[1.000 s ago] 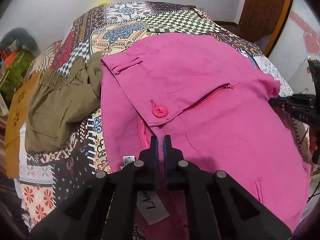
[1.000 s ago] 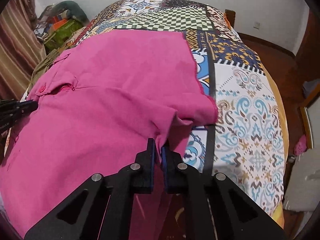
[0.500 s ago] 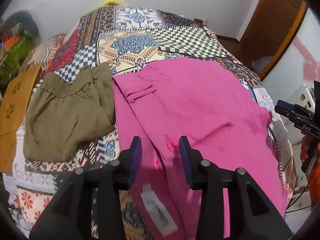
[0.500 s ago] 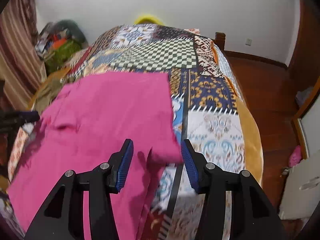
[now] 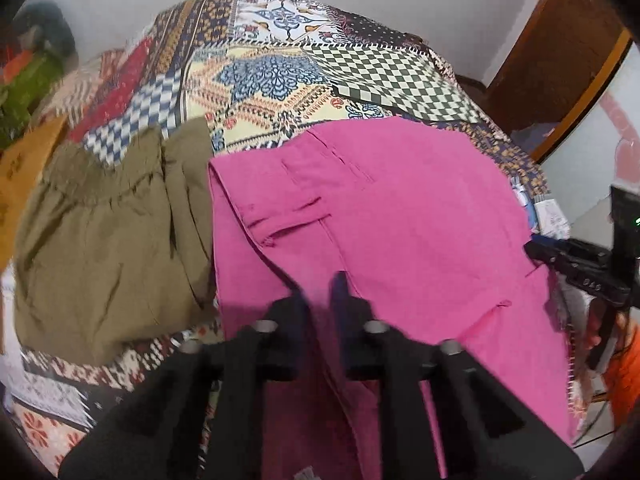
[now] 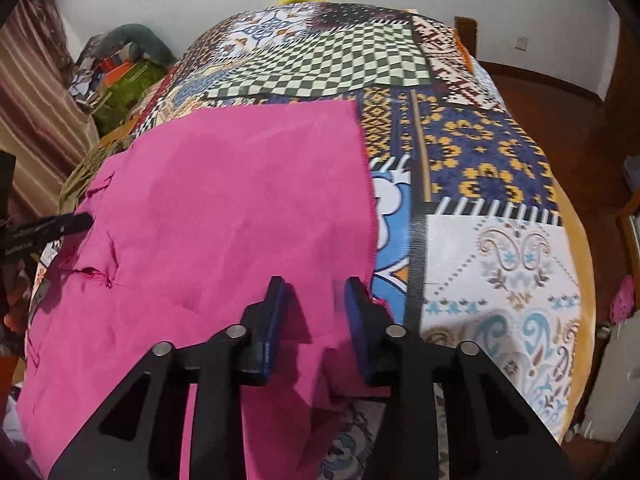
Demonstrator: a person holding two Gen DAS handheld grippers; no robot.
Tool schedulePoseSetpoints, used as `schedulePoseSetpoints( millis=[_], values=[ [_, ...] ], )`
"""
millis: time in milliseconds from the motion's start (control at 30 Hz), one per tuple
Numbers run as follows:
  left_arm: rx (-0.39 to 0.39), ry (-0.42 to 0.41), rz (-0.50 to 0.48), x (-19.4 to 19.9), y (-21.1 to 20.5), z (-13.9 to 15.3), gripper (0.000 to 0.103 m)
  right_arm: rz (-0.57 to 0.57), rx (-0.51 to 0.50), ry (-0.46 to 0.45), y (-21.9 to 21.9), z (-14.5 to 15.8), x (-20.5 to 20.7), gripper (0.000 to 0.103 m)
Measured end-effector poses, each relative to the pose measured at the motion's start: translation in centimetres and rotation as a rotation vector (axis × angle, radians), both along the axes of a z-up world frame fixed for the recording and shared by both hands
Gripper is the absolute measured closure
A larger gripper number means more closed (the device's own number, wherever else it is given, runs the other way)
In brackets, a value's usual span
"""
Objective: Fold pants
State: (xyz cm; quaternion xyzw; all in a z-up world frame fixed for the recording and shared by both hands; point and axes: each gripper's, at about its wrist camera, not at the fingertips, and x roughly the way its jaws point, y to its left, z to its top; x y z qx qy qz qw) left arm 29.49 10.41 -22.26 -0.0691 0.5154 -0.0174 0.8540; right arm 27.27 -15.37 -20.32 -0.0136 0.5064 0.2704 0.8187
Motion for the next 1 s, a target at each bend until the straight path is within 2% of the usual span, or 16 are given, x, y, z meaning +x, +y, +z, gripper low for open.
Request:
schedulePoseSetpoints(
  millis=[267,367,433,500,600,700,867,933,1000],
  values=[
    [0.064,-0.063,-0.036,-0.1,-0.7,0.7,0.097,0.047,0.021,-0.006,0.4,0.1,-0.1,0.079],
    [0.059,-0.088,-0.025,0.0,-0.1,1.5,0.098,0.013,0.009,-0.024,-0.5,0.4,-0.1,0.079],
    [0.055,-0.100,0.006,0.1,0.5,1.8,0.097,-0.008,-0.037,-0.044,-0.9,0.4,0.2,0.079],
    [0.066,-0.091,0.057,0.6,1.2,1.6,0.097,-0.008,-0.057,-0.041,-1.0,0.1,0.6,0.079],
    [0.064,-0.061,0.081,1.2,1.7,0.7,0.097,-0.009,-0.063,-0.034,-1.0,-0.2,0.8,0.078],
    [0.050,-0.024,0.071,1.2,1.7,-0.3,0.097,-0.013,-0.068,-0.042,-0.6,-0.2,0.7,0.072],
    [0.053,-0.013,0.050,1.0,1.4,-0.6,0.097,-0.001,-0.078,-0.049,0.3,-0.8,1.1,0.065],
    [0.040,-0.002,0.051,1.1,1.5,-0.8,0.097,-0.009,-0.067,-0.050,0.5,-1.0,1.4,0.065],
    [0.024,0.004,0.052,1.2,1.7,-0.9,0.097,-0.015,-0.062,-0.045,0.7,-1.0,1.4,0.075]
  ],
)
